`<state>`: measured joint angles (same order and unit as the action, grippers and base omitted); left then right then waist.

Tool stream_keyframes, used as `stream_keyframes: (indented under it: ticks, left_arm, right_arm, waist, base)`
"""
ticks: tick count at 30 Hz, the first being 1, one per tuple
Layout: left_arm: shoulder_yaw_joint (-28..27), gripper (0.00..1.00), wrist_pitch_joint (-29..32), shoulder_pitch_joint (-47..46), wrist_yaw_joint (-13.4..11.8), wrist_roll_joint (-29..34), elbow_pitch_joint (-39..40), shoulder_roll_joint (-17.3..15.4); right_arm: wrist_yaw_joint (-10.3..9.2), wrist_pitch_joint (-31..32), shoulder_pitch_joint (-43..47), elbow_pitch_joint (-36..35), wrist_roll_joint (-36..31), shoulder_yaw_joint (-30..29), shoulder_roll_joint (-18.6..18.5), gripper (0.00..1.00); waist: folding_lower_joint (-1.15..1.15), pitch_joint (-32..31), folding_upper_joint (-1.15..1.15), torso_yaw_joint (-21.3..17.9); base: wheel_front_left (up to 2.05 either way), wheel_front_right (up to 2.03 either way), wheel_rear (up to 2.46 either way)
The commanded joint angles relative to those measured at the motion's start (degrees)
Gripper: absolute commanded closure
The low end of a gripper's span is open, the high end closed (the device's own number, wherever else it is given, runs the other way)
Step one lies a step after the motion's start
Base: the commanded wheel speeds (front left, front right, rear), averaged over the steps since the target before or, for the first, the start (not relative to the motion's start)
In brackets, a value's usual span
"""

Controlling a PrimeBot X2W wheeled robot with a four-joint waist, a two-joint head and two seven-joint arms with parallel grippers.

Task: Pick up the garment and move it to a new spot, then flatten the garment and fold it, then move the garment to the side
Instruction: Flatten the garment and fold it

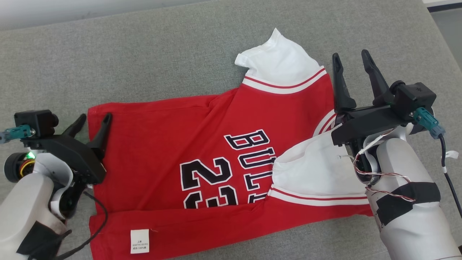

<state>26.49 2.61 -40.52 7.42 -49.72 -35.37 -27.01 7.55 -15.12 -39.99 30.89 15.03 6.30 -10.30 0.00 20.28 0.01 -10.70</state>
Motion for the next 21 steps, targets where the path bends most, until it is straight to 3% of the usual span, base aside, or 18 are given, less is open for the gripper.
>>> stream_keyframes:
  ticks: [1,3,4,5,6,13,21]
  left_arm:
    - [0.11,0.00,0.01,-0.81,0.04,-0.51,-0.25,0.53]
    - [0.77,0.00,0.06,-1.09,0.04,-0.47,-0.41,0.58]
    - [0.95,0.24,-0.37,-1.16,0.04,-0.67,-0.47,0.65]
    - [0.97,0.57,-0.98,-1.39,0.04,-0.73,-0.58,0.72]
    - [1.08,1.00,-1.40,-1.61,0.04,-0.72,-0.80,0.84]
    - [2.22,1.00,-4.53,-2.92,0.04,-0.25,-1.38,1.91]
    - [5.70,1.00,-9.73,-3.02,-0.29,3.47,3.20,3.53]
  right_arm:
    - [-0.14,-0.02,-0.34,0.10,-0.16,0.17,0.07,0.00]
    - [-0.14,-0.02,-0.27,0.17,-0.25,0.23,0.01,0.00]
    - [-0.14,-0.02,-0.25,0.25,-0.31,0.33,-0.06,0.00]
    - [-0.14,-0.02,-0.30,0.42,-0.41,0.48,-0.15,0.00]
    - [-0.14,-0.02,-0.47,0.61,-0.52,0.64,-0.23,0.00]
    - [-0.14,-0.02,-4.14,6.30,-1.00,2.49,-1.41,0.00]
    - [-0.14,4.96,-17.76,22.96,-0.09,6.72,-4.38,0.00]
  waist:
    - [0.00,0.00,-0.01,0.02]
    - [0.00,-0.01,-0.01,0.12]
    - [0.00,-0.02,-0.01,0.20]
    - [0.00,-0.02,-0.01,0.28]
    - [0.00,-0.02,-0.01,0.37]
    - [0.00,0.39,-0.01,1.96]
    - [0.00,2.70,-0.01,7.03]
  base:
    - [0.00,0.00,0.00]
    - [0.00,0.00,0.00]
    - [0.00,0.00,0.00]
    - [0.00,0.00,0.00]
    - [0.00,0.00,0.00]
    - [0.00,0.00,0.00]
    - [0.00,0.00,0.00]
